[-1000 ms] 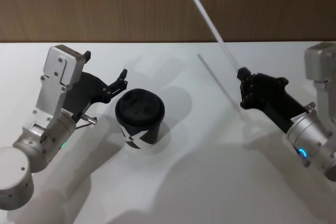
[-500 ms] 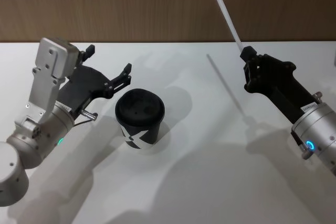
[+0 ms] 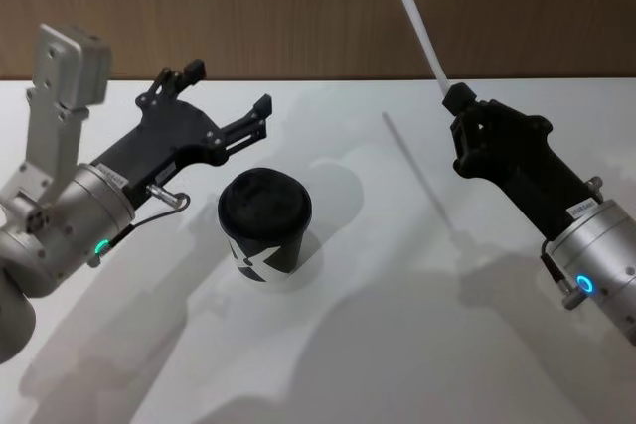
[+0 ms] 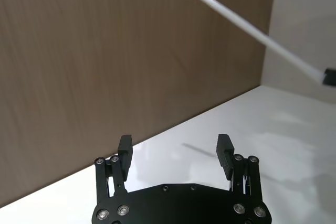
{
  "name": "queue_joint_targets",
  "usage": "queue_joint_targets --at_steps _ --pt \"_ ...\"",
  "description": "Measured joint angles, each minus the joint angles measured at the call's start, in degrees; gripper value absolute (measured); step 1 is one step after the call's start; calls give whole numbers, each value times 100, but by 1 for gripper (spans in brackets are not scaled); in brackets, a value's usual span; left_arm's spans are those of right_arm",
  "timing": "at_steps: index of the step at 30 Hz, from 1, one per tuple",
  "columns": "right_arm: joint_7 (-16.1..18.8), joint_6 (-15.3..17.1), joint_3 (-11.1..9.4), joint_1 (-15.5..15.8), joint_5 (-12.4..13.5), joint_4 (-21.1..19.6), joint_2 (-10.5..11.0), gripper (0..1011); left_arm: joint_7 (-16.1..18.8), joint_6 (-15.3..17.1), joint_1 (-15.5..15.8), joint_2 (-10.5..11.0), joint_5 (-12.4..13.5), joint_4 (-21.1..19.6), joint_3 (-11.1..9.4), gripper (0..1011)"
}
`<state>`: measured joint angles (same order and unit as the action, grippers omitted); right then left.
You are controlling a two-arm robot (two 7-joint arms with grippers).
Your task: Pick up the straw with one hand, pass it to the other hand, and insert it into the cup.
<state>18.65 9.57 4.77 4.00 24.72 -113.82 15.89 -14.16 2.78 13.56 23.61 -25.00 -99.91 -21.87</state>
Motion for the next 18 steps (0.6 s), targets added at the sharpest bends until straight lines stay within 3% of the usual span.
queue_joint_targets --at_steps 7,18 --pt "79 -64 78 44 65 -66 25 0 -511 158 98 -6 -688 -162 170 1003" --pt "303 -321 240 1 69 -41 145 0 -957 398 268 -92 -1559 -285 385 1003"
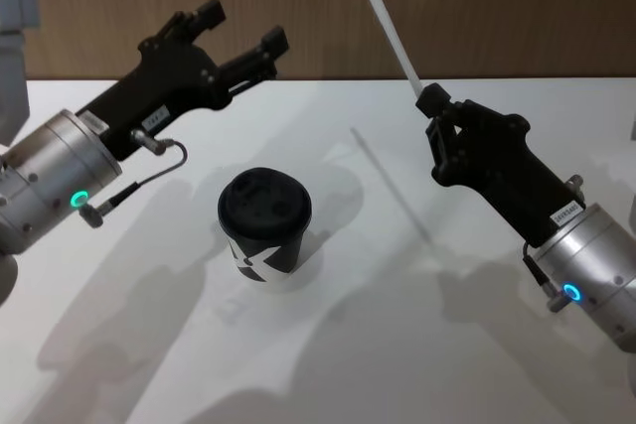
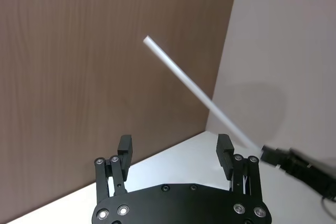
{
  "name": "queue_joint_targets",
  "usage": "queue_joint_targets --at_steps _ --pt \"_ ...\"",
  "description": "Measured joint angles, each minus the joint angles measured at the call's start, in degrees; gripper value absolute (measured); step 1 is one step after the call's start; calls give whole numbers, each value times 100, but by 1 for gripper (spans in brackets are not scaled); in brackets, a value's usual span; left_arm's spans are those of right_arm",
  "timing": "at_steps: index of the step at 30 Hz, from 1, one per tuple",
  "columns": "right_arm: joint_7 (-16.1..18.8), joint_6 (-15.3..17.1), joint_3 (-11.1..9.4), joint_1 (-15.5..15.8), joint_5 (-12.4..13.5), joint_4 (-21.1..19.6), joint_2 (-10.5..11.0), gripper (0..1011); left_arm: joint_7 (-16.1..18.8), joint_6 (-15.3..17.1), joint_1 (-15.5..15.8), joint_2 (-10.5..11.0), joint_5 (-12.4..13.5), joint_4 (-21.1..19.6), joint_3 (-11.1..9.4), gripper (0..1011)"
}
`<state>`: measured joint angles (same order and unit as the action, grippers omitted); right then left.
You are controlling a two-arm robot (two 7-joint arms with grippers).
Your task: Pick up the straw with one hand, pass it to the other hand, and insert it into the cup.
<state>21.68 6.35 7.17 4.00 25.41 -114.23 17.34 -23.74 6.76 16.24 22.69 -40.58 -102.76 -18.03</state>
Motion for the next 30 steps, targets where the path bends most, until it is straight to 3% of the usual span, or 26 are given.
queue_joint_targets --at_steps 16,30 --pt "168 -174 146 -108 -12 103 141 0 -195 557 269 -85 -835 2 46 1002" --pt "111 -192 189 -118 -51 105 237 0 -351 973 558 -321 -1513 374 -21 1003"
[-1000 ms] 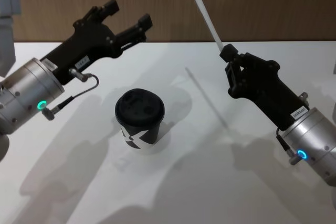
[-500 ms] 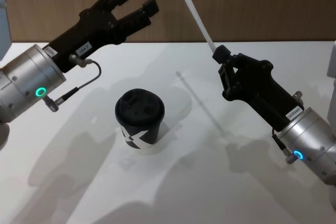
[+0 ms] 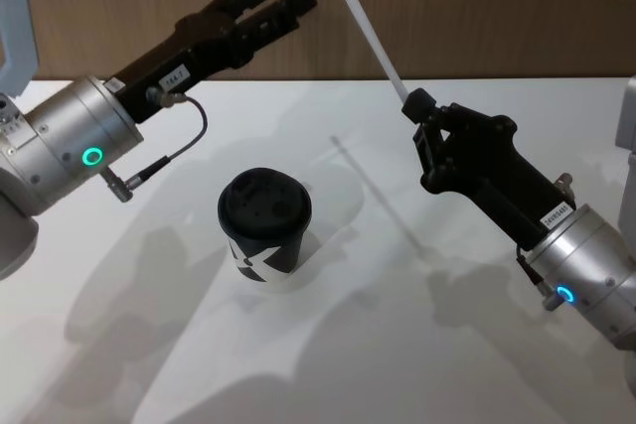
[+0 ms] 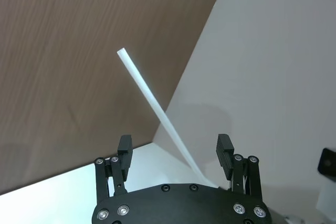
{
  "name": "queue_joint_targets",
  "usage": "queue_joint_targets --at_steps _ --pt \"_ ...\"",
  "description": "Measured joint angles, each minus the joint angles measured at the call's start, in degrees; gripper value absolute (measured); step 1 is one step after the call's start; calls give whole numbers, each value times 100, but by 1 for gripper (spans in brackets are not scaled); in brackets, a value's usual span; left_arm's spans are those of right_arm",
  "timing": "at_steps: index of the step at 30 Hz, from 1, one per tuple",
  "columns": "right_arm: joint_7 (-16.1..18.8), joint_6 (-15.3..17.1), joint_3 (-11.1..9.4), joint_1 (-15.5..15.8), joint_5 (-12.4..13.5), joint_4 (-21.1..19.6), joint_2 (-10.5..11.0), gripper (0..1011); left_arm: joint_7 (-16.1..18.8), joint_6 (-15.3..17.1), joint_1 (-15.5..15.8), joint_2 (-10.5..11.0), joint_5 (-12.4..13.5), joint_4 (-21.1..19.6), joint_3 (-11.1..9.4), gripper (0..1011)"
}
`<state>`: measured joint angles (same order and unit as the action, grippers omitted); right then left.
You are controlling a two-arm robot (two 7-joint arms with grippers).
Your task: Pick up the straw with one hand, pass it to the other hand, and insert it into the cup.
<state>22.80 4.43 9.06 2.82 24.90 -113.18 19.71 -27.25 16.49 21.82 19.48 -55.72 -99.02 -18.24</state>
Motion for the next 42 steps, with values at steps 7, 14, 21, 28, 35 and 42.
queue_joint_targets --at_steps 7,14,21,28,35,42 --pt "-54 20 23 18 -28 -32 54 0 -169 80 139 -136 -315 245 -13 1003" --pt "-122 44 43 47 -62 -74 103 0 -268 109 252 -239 -497 456 -39 1003" --pt "-207 65 55 73 -98 -107 139 0 -359 131 398 -359 -666 748 -91 1003" --pt "-299 92 60 80 -125 -114 169 0 -460 159 548 -456 -786 1063 -157 1003" --pt "-385 132 73 47 -152 -111 212 0 -598 210 719 -554 -907 1431 -240 1003" --pt "-420 158 99 21 -163 -115 253 0 -758 263 885 -644 -1011 1774 -329 1003"
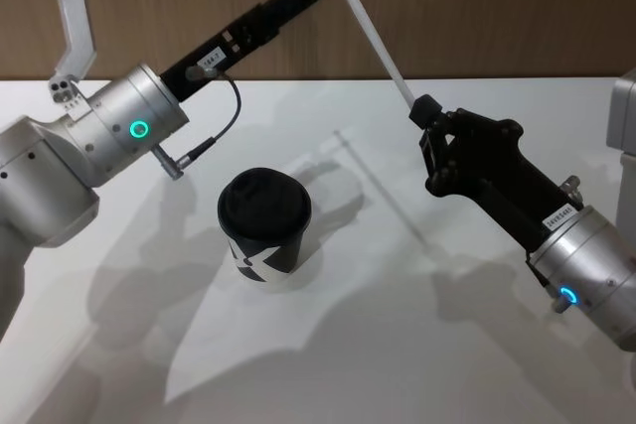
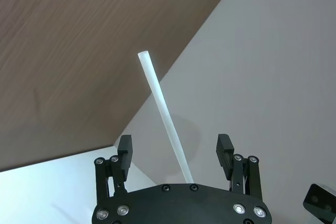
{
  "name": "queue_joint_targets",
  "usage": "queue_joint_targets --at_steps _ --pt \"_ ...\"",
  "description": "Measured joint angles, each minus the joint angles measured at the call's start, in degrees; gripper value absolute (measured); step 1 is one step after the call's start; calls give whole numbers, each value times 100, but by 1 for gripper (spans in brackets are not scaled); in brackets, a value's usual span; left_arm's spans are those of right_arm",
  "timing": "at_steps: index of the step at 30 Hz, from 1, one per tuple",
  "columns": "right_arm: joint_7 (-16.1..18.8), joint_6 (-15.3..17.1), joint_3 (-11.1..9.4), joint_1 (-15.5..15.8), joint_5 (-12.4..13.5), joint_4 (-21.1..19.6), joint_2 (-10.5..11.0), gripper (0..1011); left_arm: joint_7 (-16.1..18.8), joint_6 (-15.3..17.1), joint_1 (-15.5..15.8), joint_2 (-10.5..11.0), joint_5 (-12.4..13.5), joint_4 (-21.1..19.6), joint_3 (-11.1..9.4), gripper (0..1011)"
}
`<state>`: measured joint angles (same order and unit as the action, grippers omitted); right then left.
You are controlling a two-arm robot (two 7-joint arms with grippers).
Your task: Pick up the straw with one hand, pass it to the other hand, and insert it into the cup.
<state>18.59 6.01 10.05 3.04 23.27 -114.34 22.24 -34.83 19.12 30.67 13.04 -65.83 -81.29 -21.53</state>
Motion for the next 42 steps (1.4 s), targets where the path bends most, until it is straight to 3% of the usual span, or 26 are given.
queue_joint_targets --at_steps 14,39,42 --pt "-37 17 26 -22 -10 -25 44 0 -240 64 225 -95 -142 403 -158 1003" --pt "-50 26 36 -31 -11 -35 61 0 -462 49 487 -214 -280 750 -358 1003" --pt "-50 26 36 -31 -10 -35 61 0 -471 45 519 -228 -285 780 -388 953"
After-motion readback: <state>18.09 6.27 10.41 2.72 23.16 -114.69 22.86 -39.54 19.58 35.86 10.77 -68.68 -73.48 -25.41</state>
